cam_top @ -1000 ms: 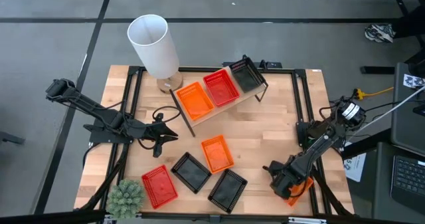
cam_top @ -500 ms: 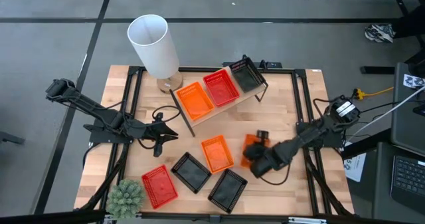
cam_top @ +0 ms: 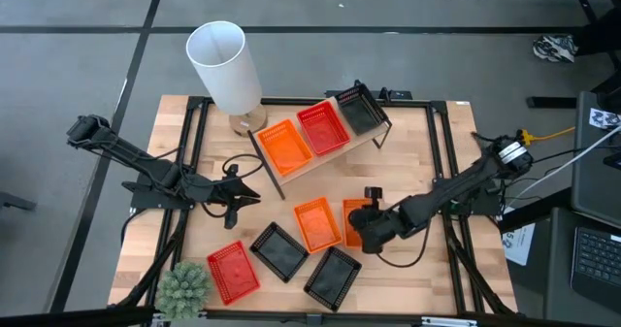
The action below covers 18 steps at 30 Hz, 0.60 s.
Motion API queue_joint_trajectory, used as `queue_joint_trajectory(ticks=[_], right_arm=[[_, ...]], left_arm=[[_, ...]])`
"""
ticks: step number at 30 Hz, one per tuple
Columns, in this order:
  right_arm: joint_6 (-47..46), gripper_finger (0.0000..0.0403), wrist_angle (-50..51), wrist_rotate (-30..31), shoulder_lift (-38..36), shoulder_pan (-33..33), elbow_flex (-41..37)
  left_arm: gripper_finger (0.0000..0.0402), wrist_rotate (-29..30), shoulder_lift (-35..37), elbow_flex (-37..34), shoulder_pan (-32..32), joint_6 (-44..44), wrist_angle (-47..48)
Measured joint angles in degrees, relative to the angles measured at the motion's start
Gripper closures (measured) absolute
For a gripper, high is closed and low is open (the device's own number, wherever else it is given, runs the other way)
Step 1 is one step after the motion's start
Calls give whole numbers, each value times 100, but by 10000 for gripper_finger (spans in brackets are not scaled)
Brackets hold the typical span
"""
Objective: Stack baskets on shelf by color
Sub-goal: Stack the right black basket on top of the other black basket on the shelf
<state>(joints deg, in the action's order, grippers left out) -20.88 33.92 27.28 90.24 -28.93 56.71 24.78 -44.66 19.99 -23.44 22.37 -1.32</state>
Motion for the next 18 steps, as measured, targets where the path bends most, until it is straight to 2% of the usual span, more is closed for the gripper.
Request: queue_joint_trajectory(ticks=[3,7,10,14,18], right_arm=[[60,350,71,-138,-202,-25,310],[-294,350,-180,-1433,-316,-31,643],[-547,350,-939,-2265,-263,-134,694],[-556,350,-2008,-2539,65,-356,568],[-598,350,-2225,-2540,528,-440,565]], left_arm=[[345,13,1,-1,0,2,-2],[345,13,1,0,0,1,-2],[345,13,0,-2,0,0,-2],[345,17,1,0,0,-36,0],[345,21,1,0,0,-44,5]])
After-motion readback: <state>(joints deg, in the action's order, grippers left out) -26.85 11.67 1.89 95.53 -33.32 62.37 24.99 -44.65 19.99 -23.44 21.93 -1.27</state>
